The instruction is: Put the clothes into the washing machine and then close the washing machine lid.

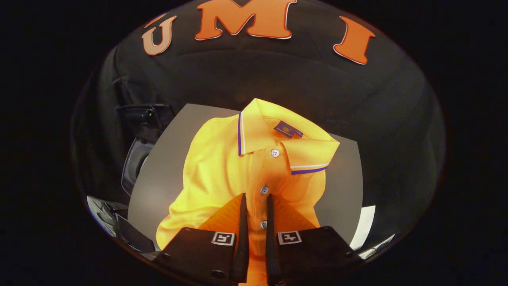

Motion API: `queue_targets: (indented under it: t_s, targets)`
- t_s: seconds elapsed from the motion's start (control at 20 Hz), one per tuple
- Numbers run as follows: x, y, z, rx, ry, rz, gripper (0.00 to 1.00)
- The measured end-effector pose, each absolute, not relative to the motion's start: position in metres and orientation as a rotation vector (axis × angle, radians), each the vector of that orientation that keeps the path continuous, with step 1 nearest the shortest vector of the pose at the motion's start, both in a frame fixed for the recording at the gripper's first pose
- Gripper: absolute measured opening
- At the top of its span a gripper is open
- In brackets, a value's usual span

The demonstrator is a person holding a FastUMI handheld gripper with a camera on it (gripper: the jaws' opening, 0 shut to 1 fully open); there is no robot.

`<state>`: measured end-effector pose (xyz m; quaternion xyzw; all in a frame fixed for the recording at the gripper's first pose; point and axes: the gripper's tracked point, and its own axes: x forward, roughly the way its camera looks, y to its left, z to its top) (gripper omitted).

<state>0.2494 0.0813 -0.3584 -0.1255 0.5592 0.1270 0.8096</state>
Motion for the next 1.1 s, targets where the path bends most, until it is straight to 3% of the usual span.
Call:
queue_targets:
  t_s: [0.15,0.35,0.55,0.85,1.1]
  targets:
    - [0.25,0.08,-0.353,-0.147,1.111,0.256,0.08]
    - [0.248,0.088,-0.345,0.209,0.885,0.242,0.08]
    - [0.258,0.091,-0.308,0.489,0.707,0.321,0.08]
    - [0.27,0.077,-0.21,0.558,0.45,0.411,0.08]
    - [0.217,0.069,-0.145,0.576,0.323,0.489,0.08]
